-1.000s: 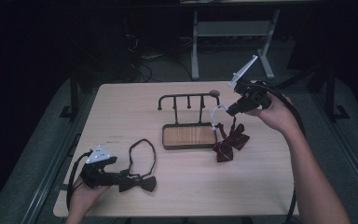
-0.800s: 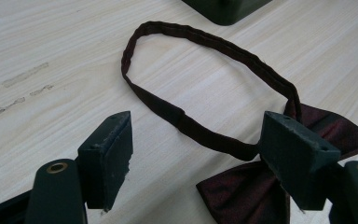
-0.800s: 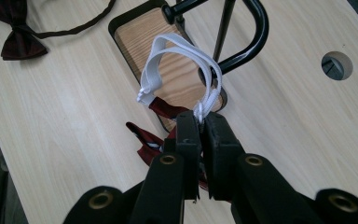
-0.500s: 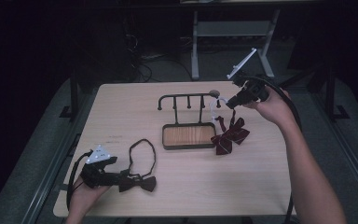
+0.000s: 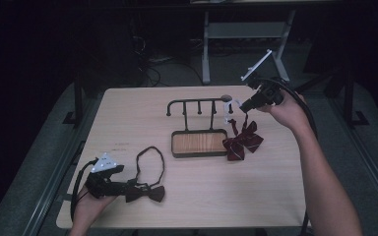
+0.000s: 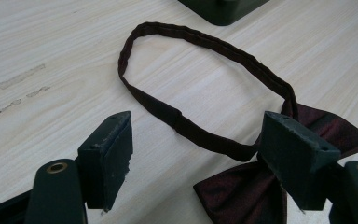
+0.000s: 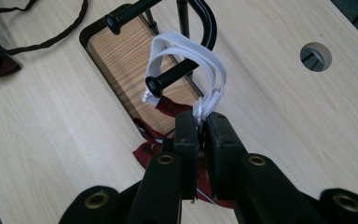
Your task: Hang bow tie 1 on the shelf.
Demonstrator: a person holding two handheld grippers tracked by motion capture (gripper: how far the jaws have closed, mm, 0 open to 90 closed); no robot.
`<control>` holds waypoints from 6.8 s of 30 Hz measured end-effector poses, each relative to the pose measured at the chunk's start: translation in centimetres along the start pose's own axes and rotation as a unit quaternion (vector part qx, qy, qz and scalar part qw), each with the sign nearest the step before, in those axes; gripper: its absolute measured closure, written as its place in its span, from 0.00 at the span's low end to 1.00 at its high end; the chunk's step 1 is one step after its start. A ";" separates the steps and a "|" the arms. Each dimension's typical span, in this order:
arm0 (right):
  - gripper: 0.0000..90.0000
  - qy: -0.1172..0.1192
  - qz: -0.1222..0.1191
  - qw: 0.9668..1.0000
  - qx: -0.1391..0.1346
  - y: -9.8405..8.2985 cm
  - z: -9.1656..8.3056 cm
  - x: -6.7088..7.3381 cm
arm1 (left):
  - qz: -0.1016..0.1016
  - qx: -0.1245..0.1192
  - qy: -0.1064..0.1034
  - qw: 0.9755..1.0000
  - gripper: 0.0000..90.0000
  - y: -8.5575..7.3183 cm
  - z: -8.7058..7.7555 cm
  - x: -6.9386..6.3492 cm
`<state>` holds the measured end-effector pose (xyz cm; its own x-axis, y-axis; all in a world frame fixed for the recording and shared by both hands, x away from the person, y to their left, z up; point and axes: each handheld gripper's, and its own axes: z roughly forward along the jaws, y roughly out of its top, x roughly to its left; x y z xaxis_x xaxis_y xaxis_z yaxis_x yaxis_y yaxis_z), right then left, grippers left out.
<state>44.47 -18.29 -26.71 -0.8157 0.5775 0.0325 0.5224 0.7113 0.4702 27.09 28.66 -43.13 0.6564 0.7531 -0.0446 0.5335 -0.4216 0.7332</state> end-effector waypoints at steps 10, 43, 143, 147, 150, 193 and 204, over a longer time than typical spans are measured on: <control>0.91 -0.002 -0.002 1.000 0.000 0.0 0.0 0.0 | 0.000 0.000 0.000 1.000 0.29 0.0 0.0 0.0; 0.71 0.049 -0.006 0.999 -0.007 -4.1 2.0 1.1 | 0.002 0.007 -0.001 1.000 0.29 0.0 0.2 -0.2; 0.47 0.066 0.031 0.997 -0.022 -16.3 7.2 5.5 | 0.047 0.058 0.021 0.997 0.42 4.0 2.1 -0.2; 0.47 0.065 0.031 0.997 -0.024 -16.4 7.1 5.4 | 0.039 0.069 0.018 0.997 0.45 4.6 2.4 0.6; 0.47 0.066 0.031 0.997 -0.025 -16.3 7.1 5.4 | 0.036 0.079 0.018 0.996 0.46 5.1 2.8 1.0; 0.46 0.053 0.022 0.997 -0.046 -16.1 5.9 5.6 | 0.000 0.174 0.003 0.985 0.99 6.4 8.4 5.8; 0.46 0.058 0.029 0.997 -0.043 -16.3 6.2 5.4 | -0.002 0.169 -0.019 0.985 1.00 6.3 7.8 6.0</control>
<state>33.12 -24.27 -39.65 -0.8111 0.5622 0.1611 0.5498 0.6389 0.5381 38.55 26.62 -44.06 0.6696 0.7388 -0.0770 0.6797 -0.5676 0.4646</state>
